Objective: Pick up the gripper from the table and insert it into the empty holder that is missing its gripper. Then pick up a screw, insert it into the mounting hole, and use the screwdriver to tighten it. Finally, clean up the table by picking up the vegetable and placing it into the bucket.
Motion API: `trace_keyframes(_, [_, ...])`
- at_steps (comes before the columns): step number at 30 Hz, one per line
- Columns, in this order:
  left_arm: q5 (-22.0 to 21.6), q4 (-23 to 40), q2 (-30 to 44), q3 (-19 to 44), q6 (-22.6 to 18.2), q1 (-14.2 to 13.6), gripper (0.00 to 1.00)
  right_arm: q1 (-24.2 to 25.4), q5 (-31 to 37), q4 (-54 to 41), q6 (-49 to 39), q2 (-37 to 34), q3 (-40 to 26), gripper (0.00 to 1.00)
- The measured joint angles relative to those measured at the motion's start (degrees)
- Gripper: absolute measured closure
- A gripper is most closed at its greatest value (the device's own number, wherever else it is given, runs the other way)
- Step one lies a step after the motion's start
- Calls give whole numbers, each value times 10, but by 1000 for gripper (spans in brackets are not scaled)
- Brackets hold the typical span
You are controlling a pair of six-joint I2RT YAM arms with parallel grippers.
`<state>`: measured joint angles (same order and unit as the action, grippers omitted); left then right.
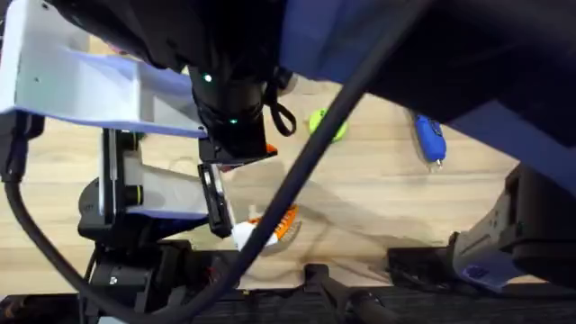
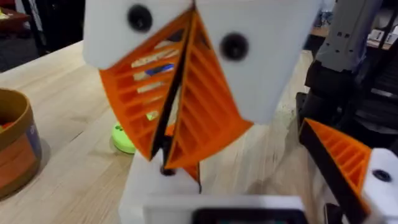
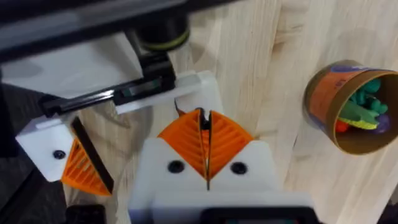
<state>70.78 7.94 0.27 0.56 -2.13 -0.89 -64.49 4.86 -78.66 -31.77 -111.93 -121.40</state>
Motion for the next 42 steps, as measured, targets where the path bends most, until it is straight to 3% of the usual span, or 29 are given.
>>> trace_keyframes(23, [0,0,0,0,1,0,13,-1,-2,1,5,-12,0,993])
trace_keyframes(24, [0,0,0,0,2,0,14,-1,-2,1,10,-12,0,924])
trace_keyframes(30, [2,0,0,0,2,0,14,-1,0,2,11,-13,-2,71])
trace_keyframes(32, [2,0,0,0,2,0,13,-1,0,2,13,-13,-2,14])
trace_keyframes(42, [2,0,0,0,2,0,15,26,0,15,68,4,-2,9])
